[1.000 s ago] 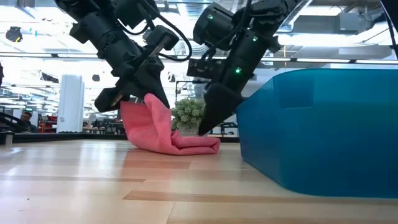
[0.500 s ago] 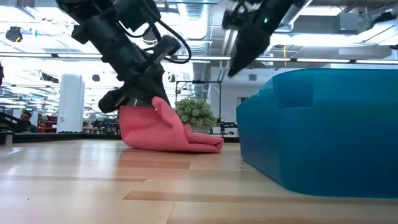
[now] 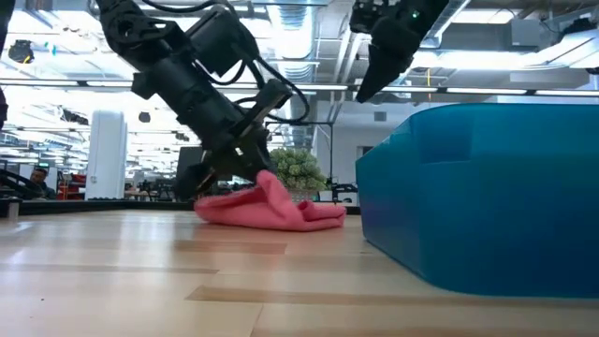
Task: Fold microfiber towels
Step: Fold the pink microfiber towel
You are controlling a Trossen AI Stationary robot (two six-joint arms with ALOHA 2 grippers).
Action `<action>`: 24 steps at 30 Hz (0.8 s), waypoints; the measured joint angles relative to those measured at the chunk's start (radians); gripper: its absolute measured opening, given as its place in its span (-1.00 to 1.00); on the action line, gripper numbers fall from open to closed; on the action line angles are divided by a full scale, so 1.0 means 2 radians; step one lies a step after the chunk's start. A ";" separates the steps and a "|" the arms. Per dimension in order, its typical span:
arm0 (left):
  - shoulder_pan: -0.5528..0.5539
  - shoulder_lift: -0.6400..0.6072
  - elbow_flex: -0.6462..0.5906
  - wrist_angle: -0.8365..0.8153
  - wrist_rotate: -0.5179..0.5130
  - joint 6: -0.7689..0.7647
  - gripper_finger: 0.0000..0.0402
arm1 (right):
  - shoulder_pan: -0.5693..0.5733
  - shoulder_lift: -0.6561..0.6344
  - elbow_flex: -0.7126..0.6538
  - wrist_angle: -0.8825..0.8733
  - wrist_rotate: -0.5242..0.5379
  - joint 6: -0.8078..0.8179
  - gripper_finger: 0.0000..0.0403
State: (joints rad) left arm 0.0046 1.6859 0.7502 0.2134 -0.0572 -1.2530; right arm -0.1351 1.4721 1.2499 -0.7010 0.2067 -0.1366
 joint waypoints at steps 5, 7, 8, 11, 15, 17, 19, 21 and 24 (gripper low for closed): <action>0.005 0.001 0.000 0.019 -0.019 -0.003 -0.97 | 0.002 0.005 0.000 0.005 -0.002 0.003 -0.10; 0.008 0.002 0.000 0.019 -0.029 0.000 -0.92 | 0.004 0.005 0.001 0.009 -0.004 0.003 -0.10; 0.010 0.002 0.000 0.020 -0.034 0.006 -0.88 | 0.005 0.005 0.000 0.007 -0.004 0.004 -0.10; 0.017 0.002 0.000 0.021 -0.045 0.006 -0.74 | 0.009 0.005 0.000 0.007 -0.012 0.008 -0.10; 0.027 0.002 0.000 0.039 -0.048 0.023 -0.53 | 0.020 0.004 -0.019 0.038 -0.048 0.023 -0.10; 0.029 0.002 0.000 0.053 -0.049 0.033 -0.42 | 0.030 0.004 -0.043 0.064 -0.066 0.031 -0.10; 0.029 0.002 0.000 0.065 -0.053 0.039 -0.33 | 0.042 0.004 -0.069 0.101 -0.070 0.039 -0.10; 0.029 0.002 0.000 0.073 -0.056 0.050 -0.25 | 0.054 0.004 -0.098 0.144 -0.069 0.045 -0.10; 0.031 0.002 0.000 0.073 -0.067 0.056 -0.14 | 0.073 0.005 -0.134 0.203 -0.069 0.056 -0.10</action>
State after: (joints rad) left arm 0.0676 1.6894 0.7506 0.3598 -0.1908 -1.1404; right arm 0.0118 1.4811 0.9818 -0.2950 0.0690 -0.0252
